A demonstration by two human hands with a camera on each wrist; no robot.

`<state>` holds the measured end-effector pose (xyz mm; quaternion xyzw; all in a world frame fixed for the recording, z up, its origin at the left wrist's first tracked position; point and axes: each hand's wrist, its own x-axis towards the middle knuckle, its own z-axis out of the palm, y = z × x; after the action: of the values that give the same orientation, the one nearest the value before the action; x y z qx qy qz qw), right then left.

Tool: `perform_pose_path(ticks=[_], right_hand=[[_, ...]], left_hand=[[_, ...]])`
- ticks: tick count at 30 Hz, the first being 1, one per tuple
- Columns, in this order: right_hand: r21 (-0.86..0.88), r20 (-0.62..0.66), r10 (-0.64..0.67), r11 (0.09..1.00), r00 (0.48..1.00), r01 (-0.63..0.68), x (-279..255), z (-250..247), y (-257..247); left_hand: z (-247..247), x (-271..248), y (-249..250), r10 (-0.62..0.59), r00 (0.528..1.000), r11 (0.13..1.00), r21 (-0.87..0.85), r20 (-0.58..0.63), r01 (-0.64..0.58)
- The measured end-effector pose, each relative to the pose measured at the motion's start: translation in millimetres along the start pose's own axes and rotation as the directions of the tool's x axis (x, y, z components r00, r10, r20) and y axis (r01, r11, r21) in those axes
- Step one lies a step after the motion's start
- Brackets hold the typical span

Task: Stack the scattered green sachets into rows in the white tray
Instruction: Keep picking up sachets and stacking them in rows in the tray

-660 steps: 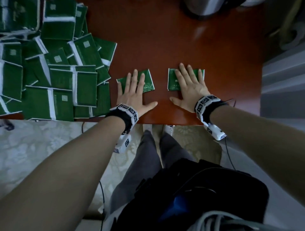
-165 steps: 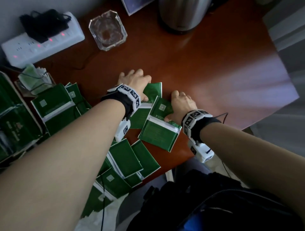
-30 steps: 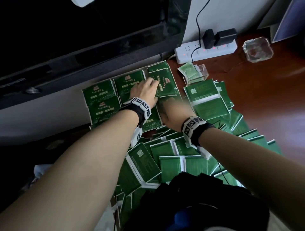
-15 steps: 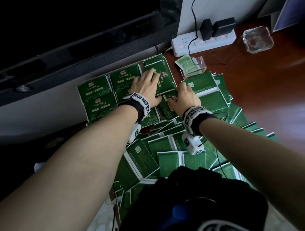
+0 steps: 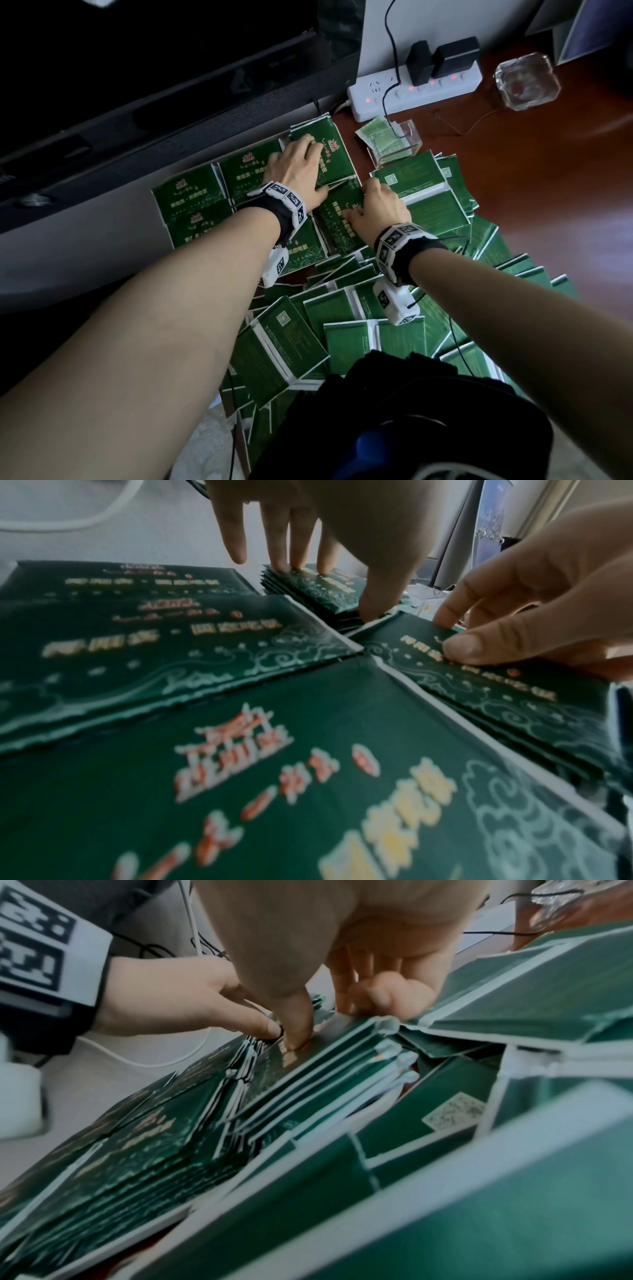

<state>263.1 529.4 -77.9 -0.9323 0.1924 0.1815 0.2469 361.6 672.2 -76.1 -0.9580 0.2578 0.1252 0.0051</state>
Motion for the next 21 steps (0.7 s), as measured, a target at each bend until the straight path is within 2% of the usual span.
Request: perform_pose_path(ticks=[9, 13, 18, 20, 21], right_hand=[[0.007, 0.003, 0.038, 0.999, 0.999, -0.038, 3.0, 1.9, -0.5], [0.003, -0.006, 0.049, 0.999, 0.999, -0.049, 3.6, 2.2, -0.5], [-0.008, -0.016, 0.048, 0.999, 0.999, -0.048, 2.4, 0.9, -0.8], [-0.024, -0.042, 0.047, 0.999, 0.998, -0.048, 1.6, -2.1, -1.2], [-0.027, -0.064, 0.029, 0.999, 0.997, -0.031, 3.0, -3.9, -1.7]], left_hand=[[-2.5, 2.7, -0.1, -0.016, 1.000, 0.998, -0.068, 0.008, 0.017], [-2.2, -3.0, 5.5, -0.100, 0.995, 0.976, -0.196, -0.002, 0.098], [-5.0, -11.9, 17.3, -0.271, 0.961, 0.866, -0.451, -0.061, 0.216], [-11.8, -12.5, 23.5, -0.383, 0.921, 0.764, -0.583, -0.063, 0.278], [-16.4, -11.7, 26.1, -0.445, 0.894, 0.685, -0.658, -0.039, 0.313]])
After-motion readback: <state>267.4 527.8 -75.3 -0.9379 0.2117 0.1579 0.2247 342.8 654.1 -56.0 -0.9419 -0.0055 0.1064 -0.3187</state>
